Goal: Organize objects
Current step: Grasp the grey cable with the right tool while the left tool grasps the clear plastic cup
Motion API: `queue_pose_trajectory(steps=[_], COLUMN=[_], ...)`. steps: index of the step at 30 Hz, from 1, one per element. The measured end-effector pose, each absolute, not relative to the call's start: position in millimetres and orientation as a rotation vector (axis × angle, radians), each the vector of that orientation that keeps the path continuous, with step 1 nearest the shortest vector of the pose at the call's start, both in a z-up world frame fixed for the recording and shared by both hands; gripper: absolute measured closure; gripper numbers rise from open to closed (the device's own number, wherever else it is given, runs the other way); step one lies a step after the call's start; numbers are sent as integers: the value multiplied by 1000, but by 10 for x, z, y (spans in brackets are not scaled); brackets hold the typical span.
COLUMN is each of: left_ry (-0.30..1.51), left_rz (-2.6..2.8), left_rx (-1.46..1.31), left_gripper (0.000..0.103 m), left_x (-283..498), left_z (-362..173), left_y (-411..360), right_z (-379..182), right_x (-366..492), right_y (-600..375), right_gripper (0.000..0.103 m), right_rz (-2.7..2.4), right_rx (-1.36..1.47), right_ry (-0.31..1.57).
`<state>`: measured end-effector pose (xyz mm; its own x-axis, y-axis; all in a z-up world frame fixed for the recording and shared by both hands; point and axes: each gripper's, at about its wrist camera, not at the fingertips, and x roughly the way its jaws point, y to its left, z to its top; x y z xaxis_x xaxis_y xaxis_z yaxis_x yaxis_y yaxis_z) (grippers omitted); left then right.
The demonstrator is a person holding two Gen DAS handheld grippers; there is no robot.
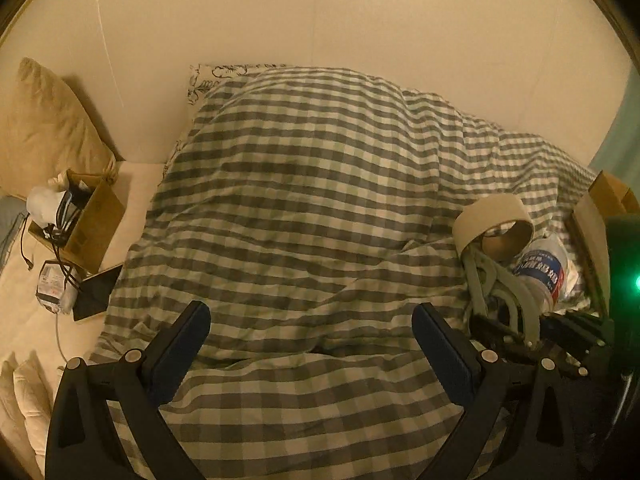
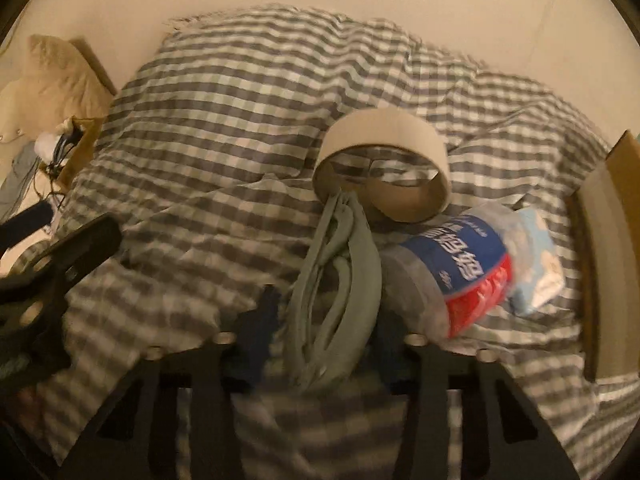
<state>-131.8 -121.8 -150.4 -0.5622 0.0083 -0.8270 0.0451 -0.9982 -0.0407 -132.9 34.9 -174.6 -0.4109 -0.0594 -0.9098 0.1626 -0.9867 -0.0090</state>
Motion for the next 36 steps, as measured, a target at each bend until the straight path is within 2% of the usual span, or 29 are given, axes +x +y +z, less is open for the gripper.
queue_pose_trajectory(steps=[3, 4, 5, 13, 18, 28, 36], left_ry=[34, 12, -4, -60, -132, -454, -520], left_rz=[-2749, -2747, -2748, -2872, -2955, -3053, -3058], left_rx=[1483, 1483, 1480, 1441, 1478, 1566, 1669], left_gripper=[0, 0, 0, 0, 0, 0, 0], left_x=[-1333, -1333, -1332, -1204, -1174, -1401, -1765], left_z=[-1540, -1537, -1529, -1353, -1330, -1545, -1791], left_y=[-1149, -1121, -1095, -673, -201, 582, 829], right_z=[-1758, -1734, -1693, -1008, -783, -1016, -1225], right_x=[-1291, -1257, -1217, -692, -515, -622, -750], right_y=[362, 361, 365, 863, 1378, 1726, 1769], right_gripper=[81, 91, 94, 94, 94, 94, 94], right_rz=[-2541, -2549, -2562, -2746, -2873, -2835, -2803], right_rx=[1606, 1590, 1573, 1349, 1314, 1375, 1441], right_ry=[131, 142, 158, 195, 98, -23, -30])
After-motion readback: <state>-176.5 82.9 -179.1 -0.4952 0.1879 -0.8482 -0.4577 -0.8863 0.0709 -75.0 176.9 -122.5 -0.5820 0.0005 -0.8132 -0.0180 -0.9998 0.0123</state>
